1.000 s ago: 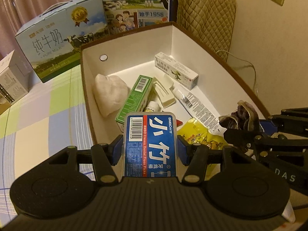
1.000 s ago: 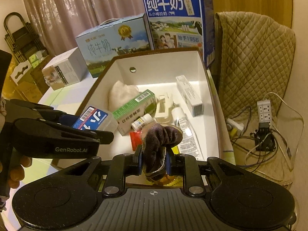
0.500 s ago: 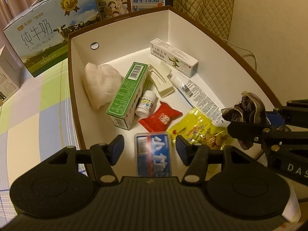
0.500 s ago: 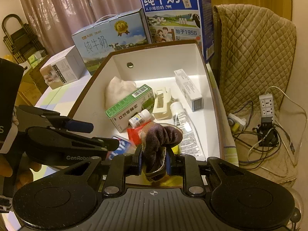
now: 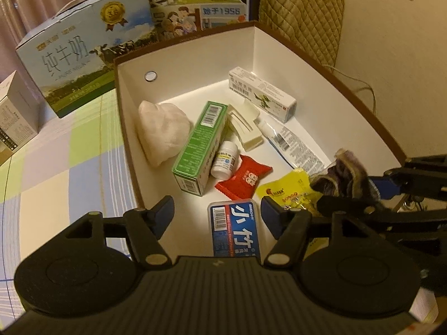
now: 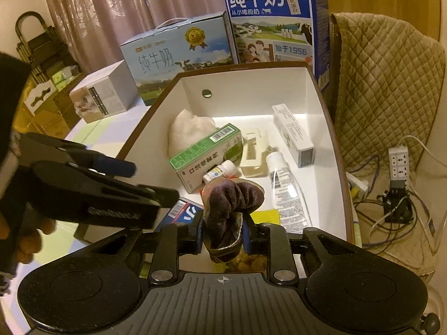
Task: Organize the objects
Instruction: 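Open left tool to drop floss pack while right tool releases pouch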
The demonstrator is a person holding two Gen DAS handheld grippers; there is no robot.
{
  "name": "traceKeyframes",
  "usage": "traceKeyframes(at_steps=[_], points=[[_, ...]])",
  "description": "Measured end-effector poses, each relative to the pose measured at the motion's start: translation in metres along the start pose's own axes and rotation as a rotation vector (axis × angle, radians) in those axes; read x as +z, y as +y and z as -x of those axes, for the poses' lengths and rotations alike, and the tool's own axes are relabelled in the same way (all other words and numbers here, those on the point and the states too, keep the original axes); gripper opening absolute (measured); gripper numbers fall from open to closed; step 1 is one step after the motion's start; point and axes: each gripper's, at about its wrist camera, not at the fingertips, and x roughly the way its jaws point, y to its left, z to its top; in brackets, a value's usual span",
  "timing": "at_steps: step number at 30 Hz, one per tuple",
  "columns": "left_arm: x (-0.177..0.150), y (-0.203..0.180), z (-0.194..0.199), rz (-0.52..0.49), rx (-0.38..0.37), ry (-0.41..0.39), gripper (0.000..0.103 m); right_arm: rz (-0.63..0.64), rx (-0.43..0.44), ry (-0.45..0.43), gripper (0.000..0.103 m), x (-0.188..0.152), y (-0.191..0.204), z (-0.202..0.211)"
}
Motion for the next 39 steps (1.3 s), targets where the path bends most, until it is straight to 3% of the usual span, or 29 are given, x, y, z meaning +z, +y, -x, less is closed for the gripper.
traceKeyframes(at_steps=[4,10,27,39], points=[[0.001,0.007,0.005,0.027,-0.019,-0.007,0.068,0.02,-0.015,-0.006,0.044,0.0,0.004,-0.005],[0.001,0.012,0.012,0.029,-0.026,-0.018,0.071,0.02,-0.026,-0.019,0.05,0.001,0.005,-0.002],[-0.006,0.015,0.043,0.04,-0.069,-0.077,0.082,0.001,-0.044,-0.036,0.055,-0.01,0.006,0.024],[-0.034,0.028,0.089,0.048,-0.061,-0.127,0.088,-0.047,-0.057,-0.089,0.057,-0.016,0.026,0.059]])
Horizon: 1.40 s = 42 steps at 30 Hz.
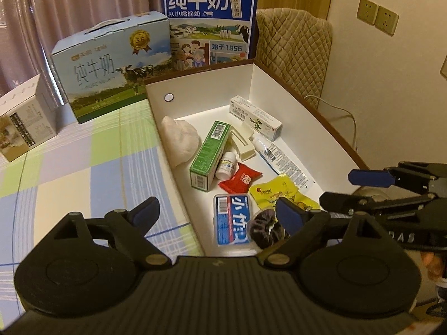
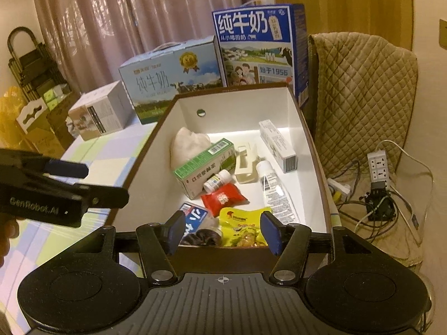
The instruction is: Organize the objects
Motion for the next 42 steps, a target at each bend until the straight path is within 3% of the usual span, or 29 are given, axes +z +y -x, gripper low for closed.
traceKeyframes(at_steps=[12,22,28,42], points=[[-0.04,0.024,0.091,0.027,-0.002,-0.104,0.102,-0.016,-0.011,-0.073,0.059,-0.017,0.05,0.062],[-0.099,0.049,0.166,0.093,0.014,-0.125,0.102,-0.058,-0.048,-0.122,0.066,-0.053,0.102,0.113],[-0.137,0.057,0.204,0.102,0.082,-0.144,0.102,-0.074,-0.04,-0.148,0.066,-0.073,0.128,0.137],[-0.204,0.067,0.258,0.238,0.116,-0.105,0.102,-0.025,0.02,-0.083,0.067,-0.124,0.187,0.174]])
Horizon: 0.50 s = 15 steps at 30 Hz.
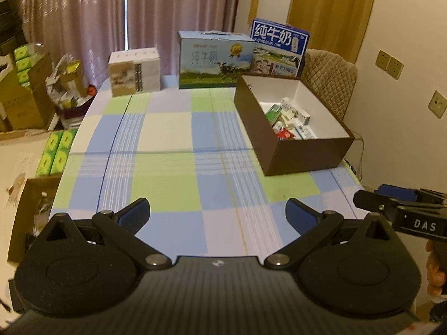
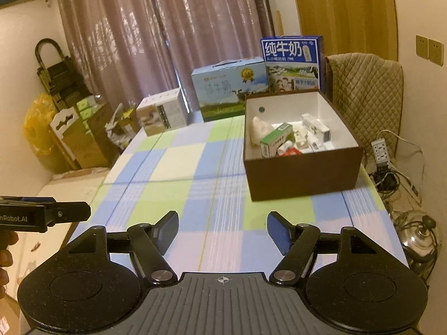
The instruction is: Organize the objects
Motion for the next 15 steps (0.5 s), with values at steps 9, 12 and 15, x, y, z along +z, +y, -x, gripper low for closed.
traceKeyframes(at_steps=[9,12,15], points=[[-0.033,0.004,0.022,0.008,0.044,0.035,0.102,-0.011,0.011,0.053,0.067,-0.022,0.011,0.018],[-0.042,0.004,0.025,0.011,0.053,0.048,0.102,0.003,0.007,0.063,0.067,-0.027,0.015,0.02],[-0.048,0.004,0.027,0.009,0.056,0.064,0.102,0.005,0.004,0.078,0.067,-0.031,0.017,0.018]])
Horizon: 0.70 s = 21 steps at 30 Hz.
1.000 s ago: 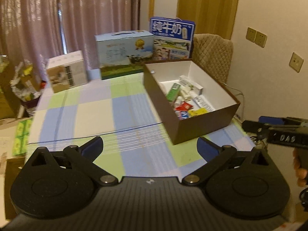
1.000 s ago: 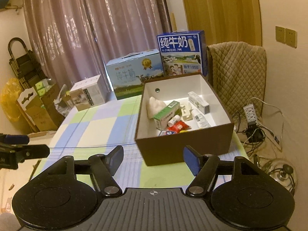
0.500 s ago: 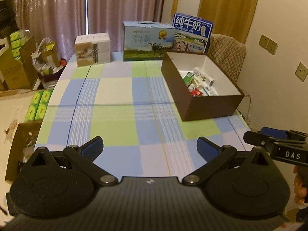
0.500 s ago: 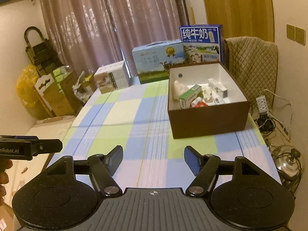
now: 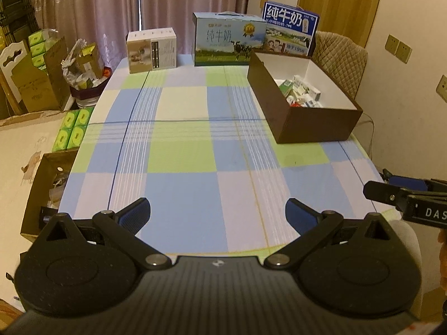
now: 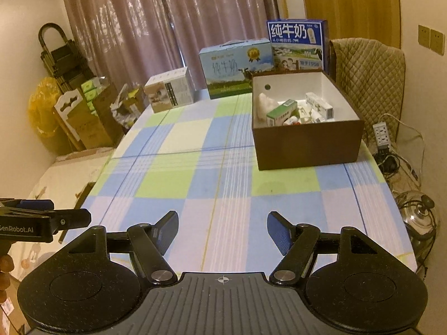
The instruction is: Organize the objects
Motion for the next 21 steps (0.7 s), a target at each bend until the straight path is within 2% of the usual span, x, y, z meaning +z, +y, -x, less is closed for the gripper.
traceKeyframes(at_steps=[21], points=[[-0.014,0.003,-0.004,-0.002,0.027,0.037,0.102,0.035,0.044,0.052,0.067,-0.012,0.017,-0.009]])
